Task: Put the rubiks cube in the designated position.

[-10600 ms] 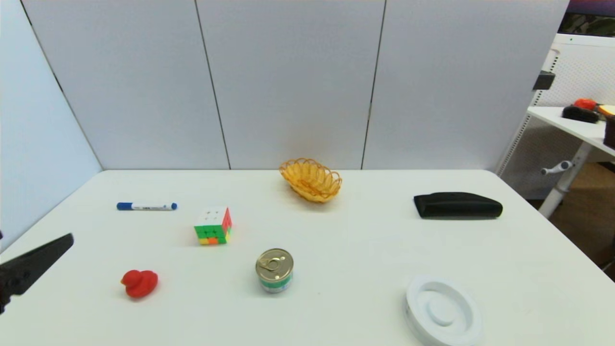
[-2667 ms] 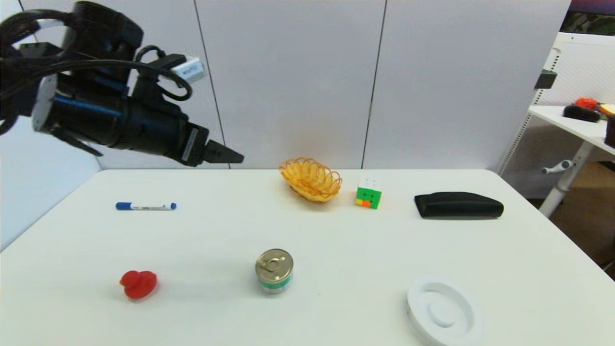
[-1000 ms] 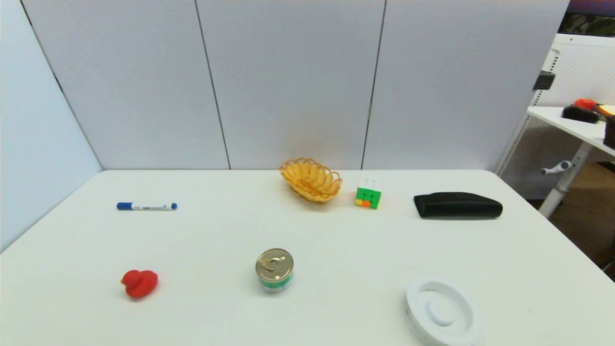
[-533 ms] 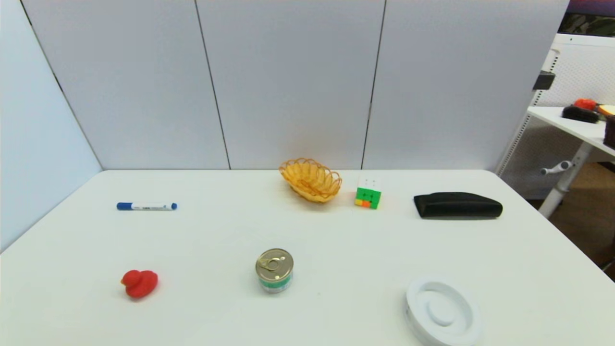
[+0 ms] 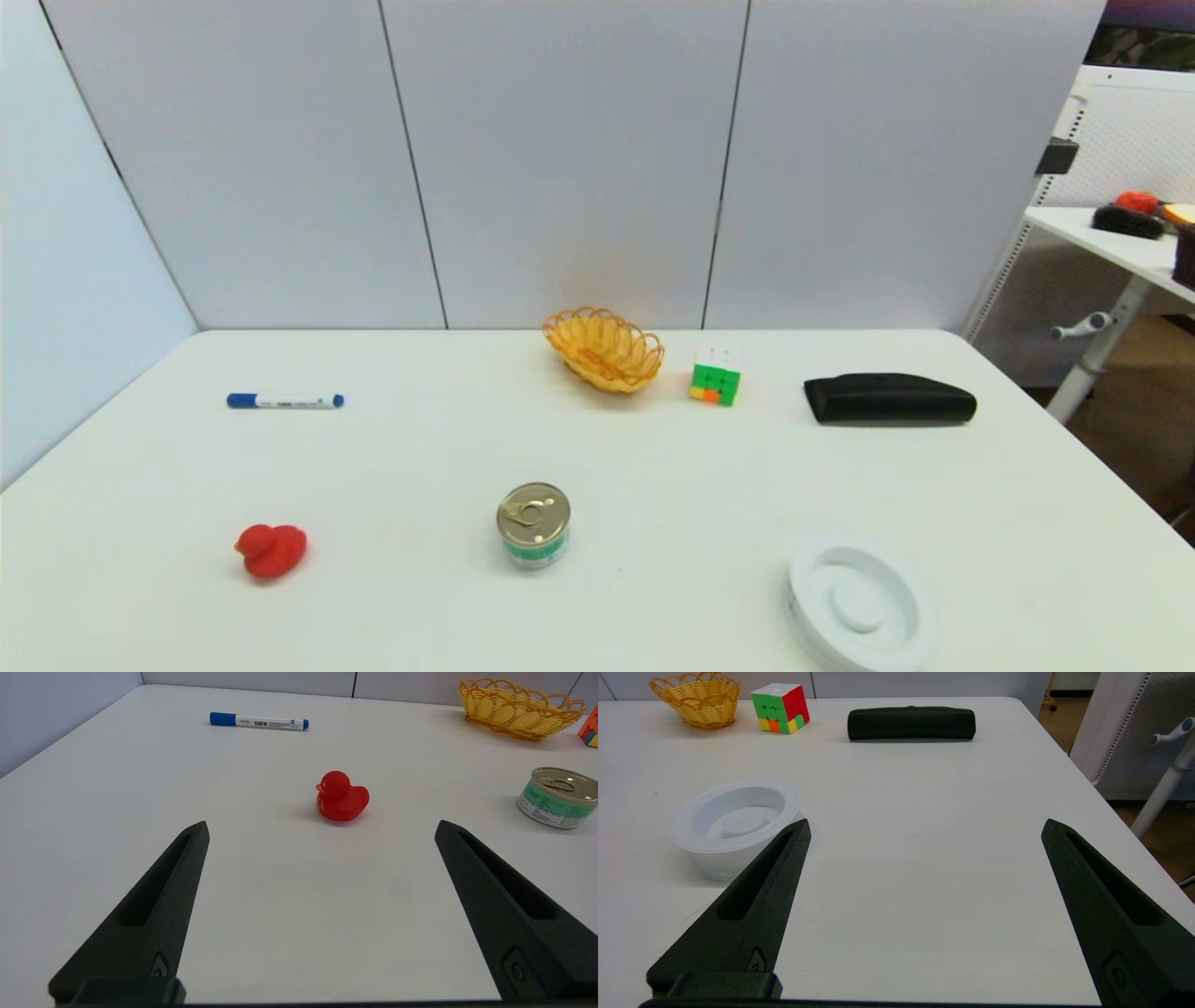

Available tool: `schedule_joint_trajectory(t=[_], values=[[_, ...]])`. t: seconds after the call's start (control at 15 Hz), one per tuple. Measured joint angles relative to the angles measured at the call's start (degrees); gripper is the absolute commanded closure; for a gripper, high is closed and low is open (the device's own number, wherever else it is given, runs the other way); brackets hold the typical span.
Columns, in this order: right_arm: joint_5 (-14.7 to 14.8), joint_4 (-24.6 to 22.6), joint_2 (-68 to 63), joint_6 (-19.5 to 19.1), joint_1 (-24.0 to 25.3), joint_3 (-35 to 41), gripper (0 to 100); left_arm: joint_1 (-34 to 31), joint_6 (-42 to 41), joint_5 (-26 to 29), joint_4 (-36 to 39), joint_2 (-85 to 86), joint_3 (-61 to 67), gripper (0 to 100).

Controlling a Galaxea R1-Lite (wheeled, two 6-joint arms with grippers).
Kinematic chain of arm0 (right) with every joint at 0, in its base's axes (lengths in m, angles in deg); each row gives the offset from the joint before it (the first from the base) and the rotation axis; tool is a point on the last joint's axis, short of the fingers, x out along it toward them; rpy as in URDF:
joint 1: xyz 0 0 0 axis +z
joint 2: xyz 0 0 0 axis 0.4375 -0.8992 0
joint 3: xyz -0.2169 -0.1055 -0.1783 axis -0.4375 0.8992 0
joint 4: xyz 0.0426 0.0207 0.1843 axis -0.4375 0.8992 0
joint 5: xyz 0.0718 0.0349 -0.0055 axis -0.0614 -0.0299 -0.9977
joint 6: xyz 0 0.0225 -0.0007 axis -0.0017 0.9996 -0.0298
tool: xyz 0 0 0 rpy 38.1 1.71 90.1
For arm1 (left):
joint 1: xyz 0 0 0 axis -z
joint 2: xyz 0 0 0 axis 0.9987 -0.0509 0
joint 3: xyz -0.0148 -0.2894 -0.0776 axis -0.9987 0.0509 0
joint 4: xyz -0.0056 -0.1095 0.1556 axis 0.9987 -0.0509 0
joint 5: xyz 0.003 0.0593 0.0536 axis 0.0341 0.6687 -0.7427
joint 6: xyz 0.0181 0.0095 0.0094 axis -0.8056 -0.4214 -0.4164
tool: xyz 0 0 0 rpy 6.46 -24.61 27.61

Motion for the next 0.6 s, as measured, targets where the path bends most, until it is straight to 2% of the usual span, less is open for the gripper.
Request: schedule_joint_trajectory(t=[0.6], values=[[0.0,0.0,0.0,-0.05,0.0,-0.02,0,0.0,-0.02,0.0,0.0,-0.02,0.0,0]])
